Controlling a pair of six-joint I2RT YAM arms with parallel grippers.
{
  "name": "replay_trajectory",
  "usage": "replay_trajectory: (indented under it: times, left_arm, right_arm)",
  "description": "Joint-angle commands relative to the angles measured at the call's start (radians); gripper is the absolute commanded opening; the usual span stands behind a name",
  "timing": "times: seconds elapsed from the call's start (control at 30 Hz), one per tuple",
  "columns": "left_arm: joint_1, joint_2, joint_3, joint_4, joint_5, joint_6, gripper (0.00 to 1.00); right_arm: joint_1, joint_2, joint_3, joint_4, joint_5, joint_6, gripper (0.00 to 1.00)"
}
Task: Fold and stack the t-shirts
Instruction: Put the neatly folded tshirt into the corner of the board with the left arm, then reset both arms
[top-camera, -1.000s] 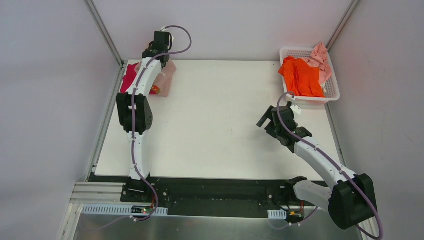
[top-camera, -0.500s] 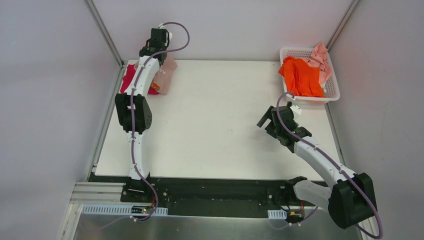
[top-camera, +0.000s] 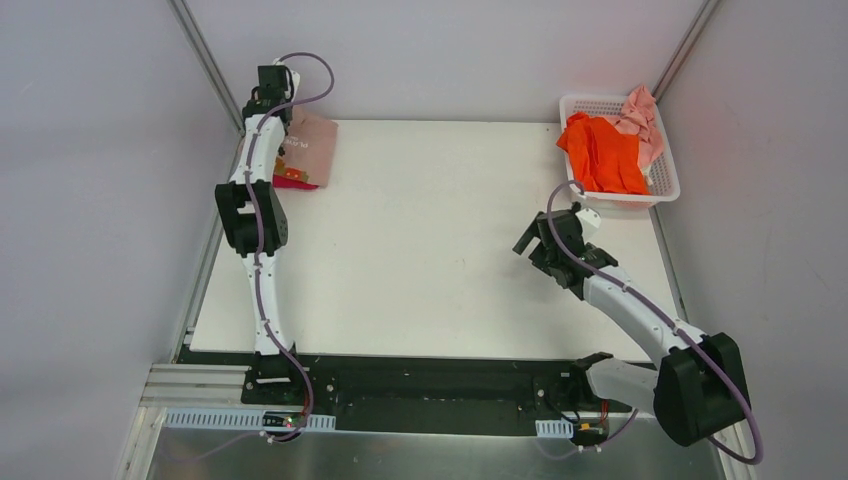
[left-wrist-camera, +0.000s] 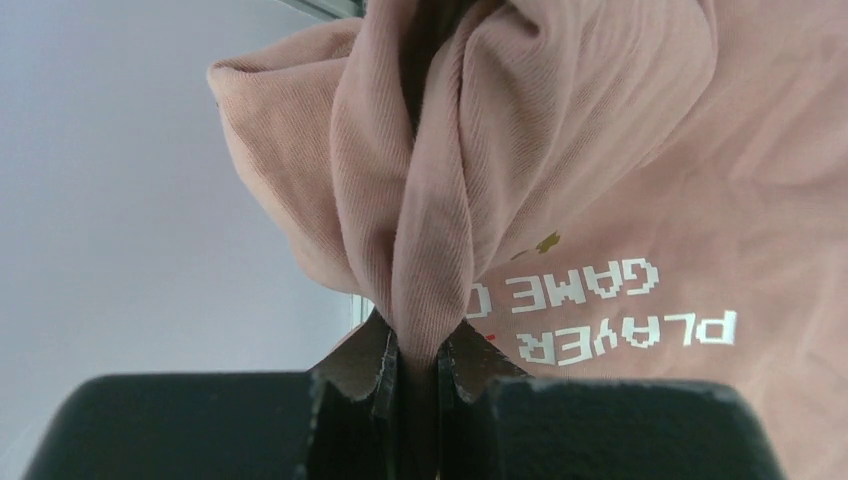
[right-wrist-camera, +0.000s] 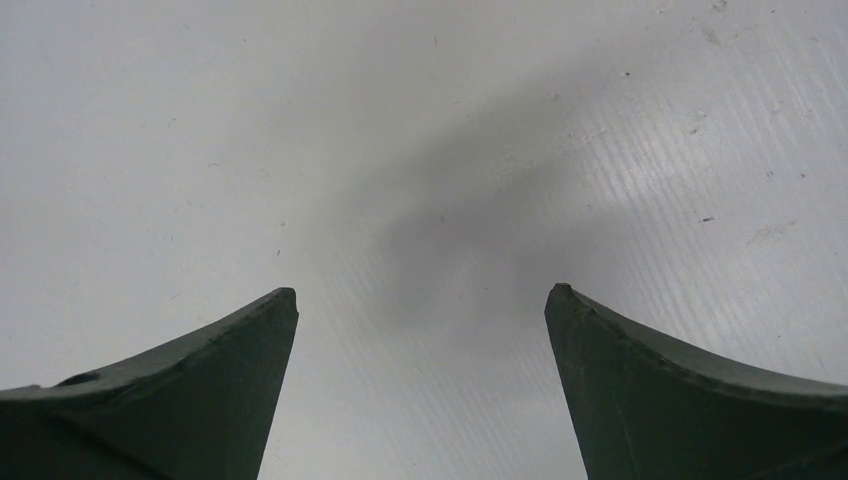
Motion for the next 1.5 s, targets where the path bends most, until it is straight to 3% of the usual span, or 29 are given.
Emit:
replay_trajectory:
  times: [0.0,0.1,0.17,0.2,0.3,0.33,0.37,0.5,0.63,0.93,1.03,1.3,1.47]
  left_arm:
    - [0.044,0.075,0.1,0.027,0.045,0.027,0.0]
    - [0.066,0.115,0.108,0.049,0.065,0.036,0.0]
    - [0.078,0.143,0.115,0.072,0.061,0.03,0.1]
    - [0.082,0.153,0.121,0.084,0.053,0.029,0.23]
    - [0.084,0.172,0.138,0.111,0.02,0.019,0.82]
    - [0.084,0.17,0.144,0.116,0.01,0.013,0.94]
    - [0.084,0.163,0.149,0.122,-0.003,0.003,0.98]
    - [0.082,0.094,0.156,0.138,-0.066,-0.065,0.99]
    - [0.069,-0.076,0.073,0.138,-0.124,-0.225,0.99]
    - [-0.066,-0.661,-0.562,0.114,0.104,-0.598,0.99]
    - [-0.174,-0.773,-0.739,0.069,0.055,-0.671,0.99]
    - [-0.369,-1.031,-1.145,0.013,0.103,-0.925,0.99]
    - [-0.508,-1.167,-1.404,0.015,0.017,-1.055,0.99]
  right_arm:
    - [0.018,0.035,0.063,-0.03,0.054,0.008,0.99]
    - [0.029,0.065,0.082,-0.038,0.058,0.013,0.99]
    - [0.036,0.088,0.1,-0.049,0.063,0.013,0.99]
    - [0.042,0.099,0.108,-0.056,0.071,0.013,0.99]
    - [0.058,0.122,0.129,-0.072,0.091,0.012,0.99]
    - [0.063,0.125,0.135,-0.076,0.098,0.013,0.99]
    - [0.067,0.127,0.139,-0.08,0.107,0.013,0.99]
    - [0.074,0.1,0.146,-0.087,0.125,0.027,0.99]
    - [0.075,0.023,0.133,-0.093,0.127,0.043,0.99]
    - [0.073,-0.174,0.068,-0.11,0.06,0.047,0.99]
    - [0.073,-0.224,0.048,-0.131,0.036,0.045,0.99]
    - [0.073,-0.328,0.009,-0.154,0.05,0.02,0.99]
    - [0.073,-0.354,-0.036,-0.129,0.069,0.015,0.99]
